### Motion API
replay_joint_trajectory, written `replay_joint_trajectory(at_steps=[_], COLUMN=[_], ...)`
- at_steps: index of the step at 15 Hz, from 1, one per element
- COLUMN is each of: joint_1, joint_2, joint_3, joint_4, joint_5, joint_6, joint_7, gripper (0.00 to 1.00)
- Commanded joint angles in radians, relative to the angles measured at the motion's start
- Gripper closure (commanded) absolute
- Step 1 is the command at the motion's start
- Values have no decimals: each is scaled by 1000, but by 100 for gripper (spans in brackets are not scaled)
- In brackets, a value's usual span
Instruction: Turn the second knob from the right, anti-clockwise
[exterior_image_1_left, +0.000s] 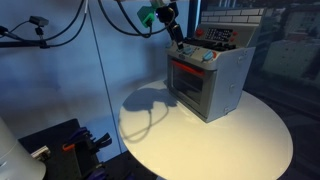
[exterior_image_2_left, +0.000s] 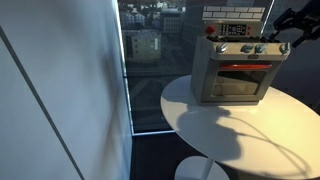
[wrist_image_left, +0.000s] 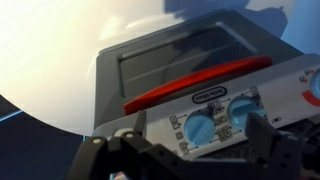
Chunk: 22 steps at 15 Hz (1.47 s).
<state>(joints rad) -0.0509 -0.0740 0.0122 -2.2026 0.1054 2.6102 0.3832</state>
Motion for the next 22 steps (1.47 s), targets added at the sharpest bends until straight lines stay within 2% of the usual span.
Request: replay_joint_trajectory(at_steps=[1, 8, 9, 13, 22], joint_1=[14, 26, 23, 25, 29], joint_2=[31, 51, 49, 48, 100], joint_3=[-8, -8, -8, -8, -6], joint_4=[20, 23, 7, 7, 25], joint_5=[51, 133, 102, 105, 128], joint_6=[38, 80, 80, 80, 193], joint_7=[-12, -32, -7, -8, 10], gripper=[0, 0, 0, 0, 0])
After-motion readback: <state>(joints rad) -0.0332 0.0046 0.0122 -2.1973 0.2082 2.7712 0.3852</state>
